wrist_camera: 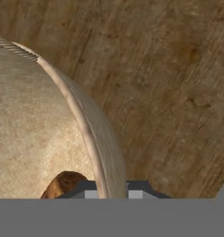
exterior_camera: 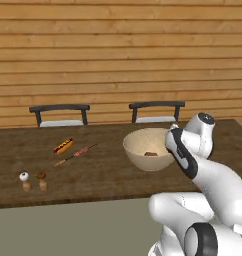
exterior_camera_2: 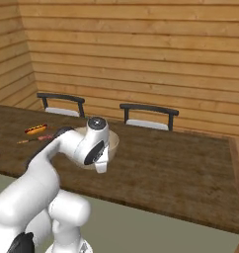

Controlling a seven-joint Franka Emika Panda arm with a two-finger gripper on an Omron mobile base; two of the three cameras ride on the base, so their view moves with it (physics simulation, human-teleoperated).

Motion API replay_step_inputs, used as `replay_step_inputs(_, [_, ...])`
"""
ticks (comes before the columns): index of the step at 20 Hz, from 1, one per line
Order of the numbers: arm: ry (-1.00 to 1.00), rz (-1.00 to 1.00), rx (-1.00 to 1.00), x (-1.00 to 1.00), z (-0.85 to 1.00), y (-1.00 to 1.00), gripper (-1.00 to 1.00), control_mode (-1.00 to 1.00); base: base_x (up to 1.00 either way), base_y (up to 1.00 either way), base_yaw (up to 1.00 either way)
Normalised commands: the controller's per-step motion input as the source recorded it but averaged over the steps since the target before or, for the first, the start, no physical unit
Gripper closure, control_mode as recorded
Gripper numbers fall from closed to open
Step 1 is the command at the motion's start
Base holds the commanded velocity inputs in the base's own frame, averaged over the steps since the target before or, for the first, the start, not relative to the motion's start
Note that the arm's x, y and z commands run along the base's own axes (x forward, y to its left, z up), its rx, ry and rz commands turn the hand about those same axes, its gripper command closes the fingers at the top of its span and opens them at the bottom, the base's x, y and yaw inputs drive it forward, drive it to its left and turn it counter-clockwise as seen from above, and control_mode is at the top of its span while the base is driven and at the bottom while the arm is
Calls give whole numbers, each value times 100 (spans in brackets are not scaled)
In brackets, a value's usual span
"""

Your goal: Open the cabinet, pick up the bread from the cabinet and place it in the basket. Then move the basket to the dining counter.

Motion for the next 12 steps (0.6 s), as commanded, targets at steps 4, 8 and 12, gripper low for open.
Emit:
replay_step_inputs(4, [0,6,0,23,-34,-16,100,-100,0,0,0])
replay_step_inputs(8, [0,7,0,22,-45,-18,100,-100,0,0,0])
replay_step_inputs(12, [0,5,0,24,-54,-13,100,-100,0,0,0])
